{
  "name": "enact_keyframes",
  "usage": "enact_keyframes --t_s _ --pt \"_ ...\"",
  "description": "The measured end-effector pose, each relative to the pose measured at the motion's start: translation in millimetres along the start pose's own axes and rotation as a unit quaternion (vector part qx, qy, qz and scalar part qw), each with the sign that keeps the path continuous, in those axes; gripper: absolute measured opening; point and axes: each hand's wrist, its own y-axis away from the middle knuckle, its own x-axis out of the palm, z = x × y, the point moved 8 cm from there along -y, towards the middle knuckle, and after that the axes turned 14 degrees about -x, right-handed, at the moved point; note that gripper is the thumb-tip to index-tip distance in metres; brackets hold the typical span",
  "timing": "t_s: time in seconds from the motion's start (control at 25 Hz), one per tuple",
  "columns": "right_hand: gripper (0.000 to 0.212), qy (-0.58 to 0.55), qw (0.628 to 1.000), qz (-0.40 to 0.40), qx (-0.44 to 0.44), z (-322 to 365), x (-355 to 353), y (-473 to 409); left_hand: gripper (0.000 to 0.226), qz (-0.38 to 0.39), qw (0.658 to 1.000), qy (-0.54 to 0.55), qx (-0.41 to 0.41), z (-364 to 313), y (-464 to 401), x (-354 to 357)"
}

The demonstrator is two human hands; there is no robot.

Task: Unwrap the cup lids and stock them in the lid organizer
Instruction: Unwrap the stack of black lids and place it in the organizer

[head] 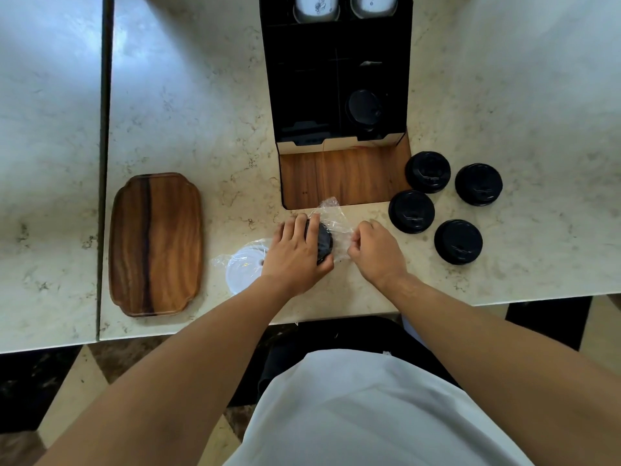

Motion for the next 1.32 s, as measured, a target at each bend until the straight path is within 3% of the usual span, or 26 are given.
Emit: enact_keyframes --t_s 0.16,0.36,0.68,0.92,1.2,1.32 --pt "0.014 -0.039 0.999 0.011 0.003 -0.9 -0.8 3.0 0.085 -0.001 1.000 0.005 -0.001 -0.5 -0.4 -0.8" --pt "0.033 -0.075 0.997 0.012 -0.026 -0.7 1.9 13.3 0.085 0.001 1.000 0.013 0.001 1.3 -1.3 1.8" --pt "0.014 -0.036 0.999 0.005 -0.034 -12.7 -5.8 27.2 0.084 0.010 1.000 0.016 0.014 1.2 -1.9 2.0" --pt "0.033 -0.047 0.998 0.018 -0.041 -10.8 -3.4 31.1 0.084 0.012 1.000 0.010 0.021 1.0 -1.7 1.8" --pt "0.018 -0.067 0.991 0.034 -0.109 -12.9 -10.8 26.9 0.084 0.033 0.999 0.012 0.013 1.7 -2.0 0.9" --pt "0.018 -0.073 0.992 0.031 -0.096 -16.8 -9.3 28.7 0.085 0.031 0.999 0.012 0.008 1.3 -2.7 0.7"
